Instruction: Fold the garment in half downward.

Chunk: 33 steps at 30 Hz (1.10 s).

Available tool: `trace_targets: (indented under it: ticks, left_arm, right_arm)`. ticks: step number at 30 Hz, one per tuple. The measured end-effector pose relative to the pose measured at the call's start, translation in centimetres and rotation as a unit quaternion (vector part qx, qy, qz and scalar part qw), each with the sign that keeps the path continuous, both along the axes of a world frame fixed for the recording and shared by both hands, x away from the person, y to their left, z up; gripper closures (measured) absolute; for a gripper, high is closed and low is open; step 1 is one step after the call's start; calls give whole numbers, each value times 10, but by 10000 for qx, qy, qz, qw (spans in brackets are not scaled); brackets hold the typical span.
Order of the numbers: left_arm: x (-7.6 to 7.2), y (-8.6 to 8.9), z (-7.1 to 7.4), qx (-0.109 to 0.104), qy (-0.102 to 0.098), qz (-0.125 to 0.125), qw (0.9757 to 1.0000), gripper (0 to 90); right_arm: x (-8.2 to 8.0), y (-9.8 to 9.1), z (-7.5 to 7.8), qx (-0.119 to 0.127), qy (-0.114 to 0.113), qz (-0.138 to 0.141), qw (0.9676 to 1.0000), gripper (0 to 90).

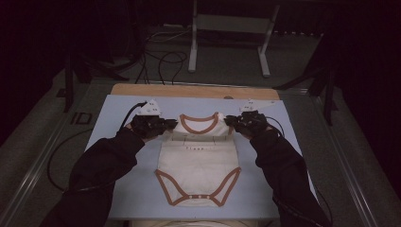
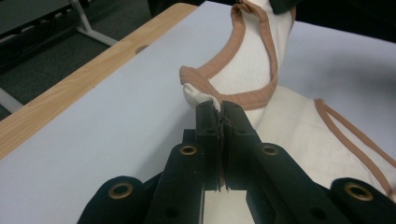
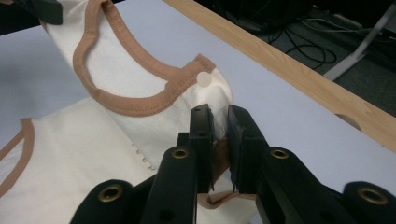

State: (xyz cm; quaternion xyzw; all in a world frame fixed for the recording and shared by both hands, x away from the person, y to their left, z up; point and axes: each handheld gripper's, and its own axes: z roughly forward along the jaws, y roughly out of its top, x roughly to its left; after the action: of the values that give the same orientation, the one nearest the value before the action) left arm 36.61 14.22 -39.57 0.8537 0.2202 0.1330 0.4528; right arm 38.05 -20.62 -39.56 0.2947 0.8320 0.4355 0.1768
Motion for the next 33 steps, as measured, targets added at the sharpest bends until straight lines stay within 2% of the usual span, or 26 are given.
trace_targets:
  ticks: [5,7,11,13,21,23,28,33]
  left_arm:
    - [-16,3,-2,-26,-42,-105,9999,876]
    - [-22,3,-5,-11,-75,-153,9999,877]
    - [-33,2,-13,-54,-22,-277,9996,876]
    - [-37,2,-19,-101,45,-351,9993,876]
    - [-49,3,-39,-11,222,-489,9986,876]
    - [-52,5,-41,-22,251,-516,9984,876]
    - [-60,9,-45,-56,348,-576,9977,876]
    - [-73,6,-50,-10,416,-750,9963,876]
  right_arm:
    - [-18,-2,-3,67,-63,93,9999,815]
    - [-25,-2,-5,6,-92,135,9999,815]
    - [-37,-5,-11,-41,-89,186,9998,815]
    - [-42,-7,-14,5,-21,220,9998,814]
    - [-63,-11,-29,70,124,351,9993,815]
    - [-69,-11,-31,142,176,376,9990,815]
    - [-83,-9,-40,141,280,523,9981,814]
    - [-92,-12,-44,142,325,536,9979,814]
